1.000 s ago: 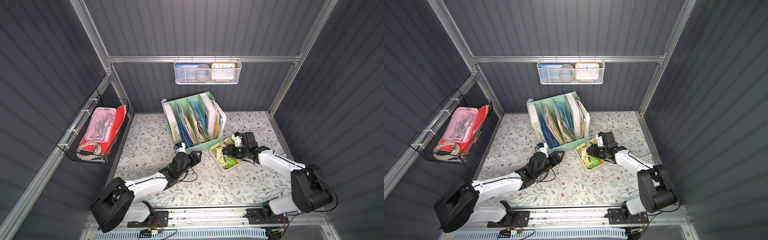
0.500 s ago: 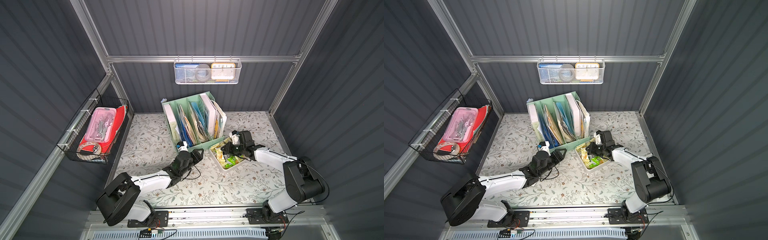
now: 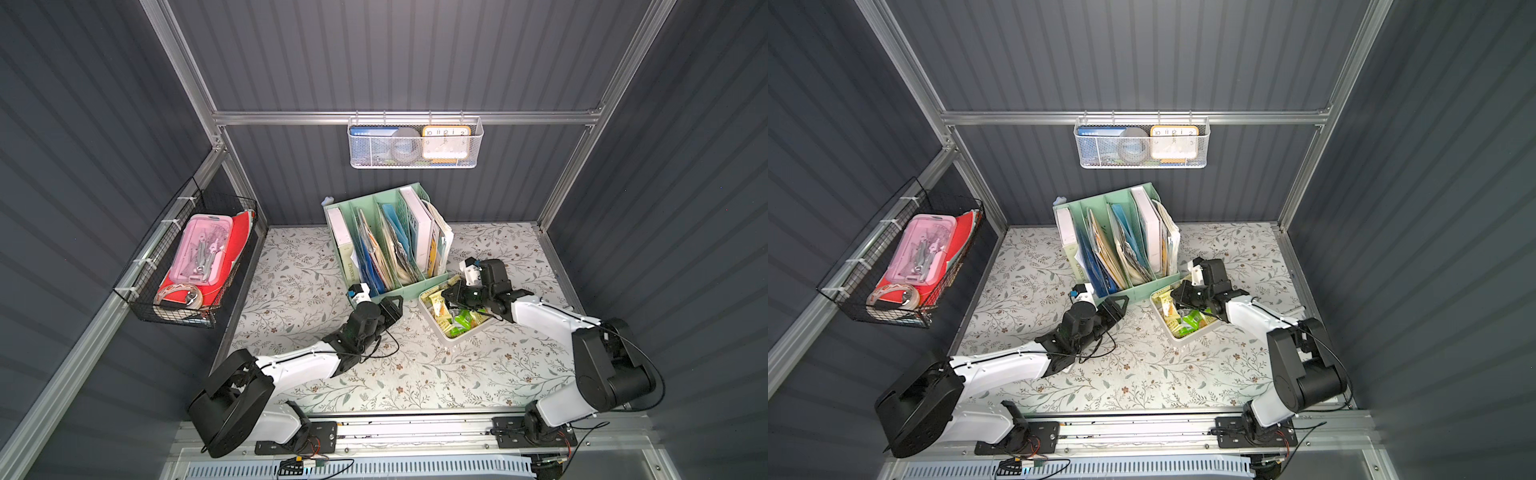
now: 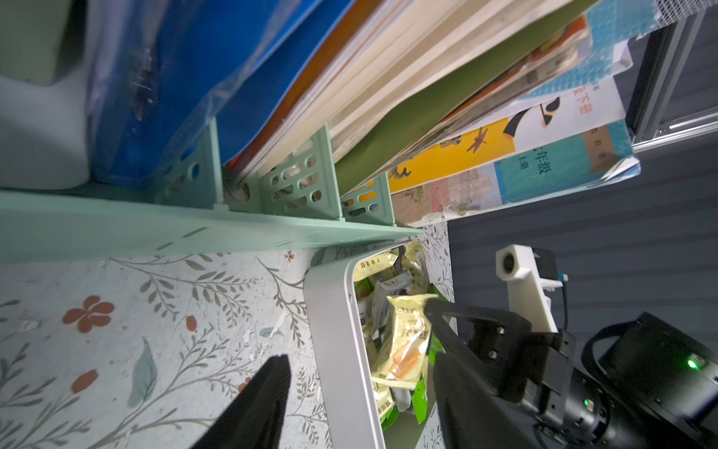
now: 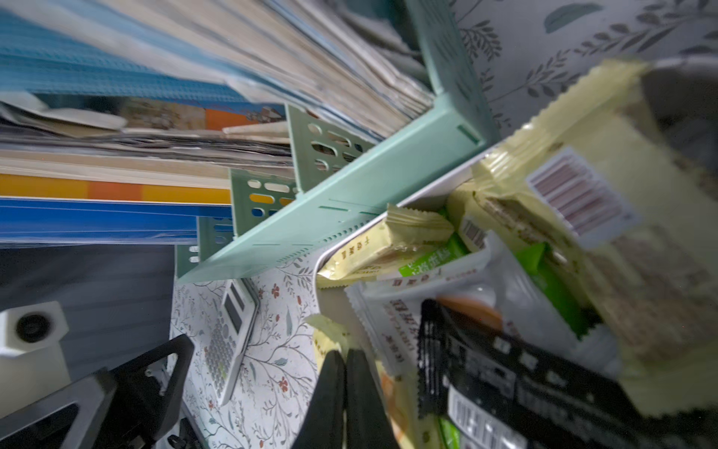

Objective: Take the cookies out of the storage box
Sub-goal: Pick up the cookie from the storage box, then place the cookie at the center of the board.

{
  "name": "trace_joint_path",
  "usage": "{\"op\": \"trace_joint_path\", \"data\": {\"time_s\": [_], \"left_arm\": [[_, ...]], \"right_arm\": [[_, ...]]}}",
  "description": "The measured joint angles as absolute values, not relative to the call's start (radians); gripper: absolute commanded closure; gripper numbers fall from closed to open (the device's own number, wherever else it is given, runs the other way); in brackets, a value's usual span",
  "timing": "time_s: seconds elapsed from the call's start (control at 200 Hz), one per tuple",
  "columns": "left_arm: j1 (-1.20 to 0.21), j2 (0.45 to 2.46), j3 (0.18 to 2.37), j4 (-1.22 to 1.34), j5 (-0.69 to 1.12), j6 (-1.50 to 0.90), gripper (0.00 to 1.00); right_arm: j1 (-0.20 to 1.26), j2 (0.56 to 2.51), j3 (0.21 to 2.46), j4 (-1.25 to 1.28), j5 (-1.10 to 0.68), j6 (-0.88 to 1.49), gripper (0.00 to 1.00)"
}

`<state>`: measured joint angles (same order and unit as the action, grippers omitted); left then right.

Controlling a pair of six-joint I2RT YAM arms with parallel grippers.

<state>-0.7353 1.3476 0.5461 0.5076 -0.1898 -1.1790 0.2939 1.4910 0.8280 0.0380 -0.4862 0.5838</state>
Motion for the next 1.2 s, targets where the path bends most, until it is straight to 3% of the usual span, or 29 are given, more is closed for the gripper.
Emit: {"op": "trace_joint_path", "data": {"time_s": [0.215, 0.445, 0.94, 1.061, 1.196], "left_arm": [[-0.735, 1.255, 0.533, 0.426, -0.269, -1.245, 0.36], [-0.735, 1.174, 0.519, 0.292, -0.363, -1.338, 0.37], [-0.735, 1.145, 0.474, 0.128, -0.426, -1.443, 0.38], [-0.735, 1.162, 0.475, 0.125, -0.419, -1.437, 0.38], [-0.735, 1.182, 0.477, 0.123, -0.411, -1.423, 0.39]], "right_arm": [[0.329, 1.281, 0.750, 0.082, -0.478, 0.725, 1.00], [0.555, 1.164, 0.610, 0.132, -0.337, 0.959, 1.00], [0.799, 1.545, 0.671, 0.171, -0.164, 1.205, 1.00], [0.817, 1.583, 0.695, 0.156, -0.139, 1.214, 0.80], [0.819, 1.578, 0.717, 0.105, -0.094, 1.197, 0.66]]}}
